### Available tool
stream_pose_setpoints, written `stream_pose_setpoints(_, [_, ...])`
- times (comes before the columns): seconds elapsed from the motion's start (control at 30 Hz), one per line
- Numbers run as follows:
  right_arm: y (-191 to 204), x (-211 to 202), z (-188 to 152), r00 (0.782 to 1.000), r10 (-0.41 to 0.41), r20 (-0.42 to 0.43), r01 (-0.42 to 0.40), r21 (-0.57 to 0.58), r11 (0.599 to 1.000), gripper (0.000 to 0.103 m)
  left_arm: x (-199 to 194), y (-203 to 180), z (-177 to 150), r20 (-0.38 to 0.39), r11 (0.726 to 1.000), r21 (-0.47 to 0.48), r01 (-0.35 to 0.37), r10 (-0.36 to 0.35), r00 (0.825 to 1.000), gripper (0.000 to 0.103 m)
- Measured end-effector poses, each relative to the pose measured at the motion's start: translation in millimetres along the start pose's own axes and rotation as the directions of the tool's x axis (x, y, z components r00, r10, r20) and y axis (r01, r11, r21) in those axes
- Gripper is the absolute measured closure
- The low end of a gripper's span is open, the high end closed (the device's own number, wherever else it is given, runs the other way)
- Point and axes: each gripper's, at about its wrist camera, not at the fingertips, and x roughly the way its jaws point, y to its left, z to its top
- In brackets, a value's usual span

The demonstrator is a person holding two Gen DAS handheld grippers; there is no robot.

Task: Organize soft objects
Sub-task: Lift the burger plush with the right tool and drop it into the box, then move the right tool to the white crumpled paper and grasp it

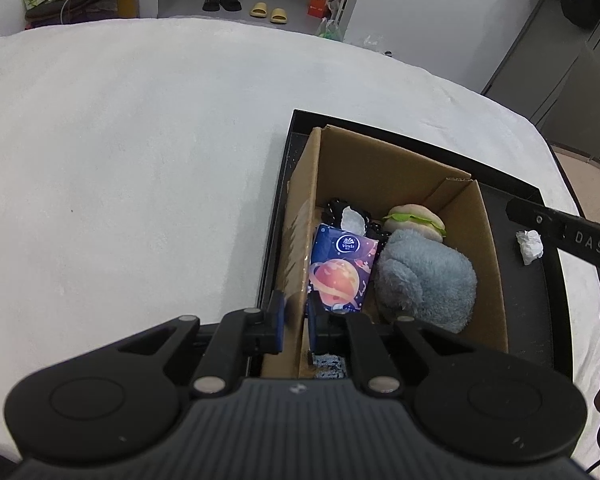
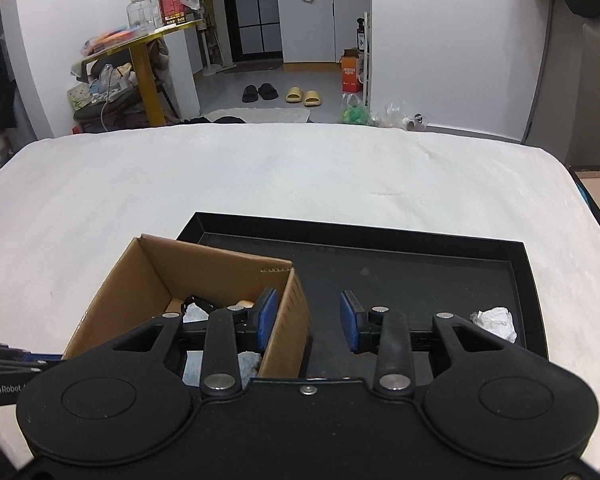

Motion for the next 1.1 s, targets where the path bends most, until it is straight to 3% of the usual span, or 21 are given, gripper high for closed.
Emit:
stream_pose_setpoints(0.27, [-15,-3,-7,1.000,0.021,-0.018,-0.021,0.012,1.000,0.062,-2,-6,-1,-0.006,1.000,0.001,-0.032,0.032,0.999,0.093])
stream_pose_setpoints(0.47, [-30,-3,-17,0.996,0.060,-0.066,-0.059,0.023,0.998,0.042,-2,-11,2,-0.013,0.999,0.002,-0.054,0.054,0.998,0.088])
stream_pose_setpoints(0.57, [-36,-4,-23,0.995,0.067,-0.079,-0.066,0.019,0.998,0.038,-3,-14,3,0.000,0.996,0.011,-0.086,0.086,0.996,0.078])
stream_pose_setpoints(0.63, [-42,-5,-27,0.994,0.071,-0.088,-0.069,0.025,0.997,0.034,-4,-18,3,0.012,0.994,0.018,-0.110,0.109,0.994,0.062])
stream_pose_setpoints(0.73, [-54,-5,-33,0.993,0.067,-0.095,-0.064,0.030,0.997,0.028,-4,-25,4,0.027,0.991,0.031,-0.129,0.128,0.991,0.052])
stream_pose_setpoints(1.1, [-113,5,-47,0.996,0.029,-0.084,-0.024,0.059,0.998,0.027,1,-54,8,0.055,0.979,0.055,-0.198,0.195,0.979,0.041])
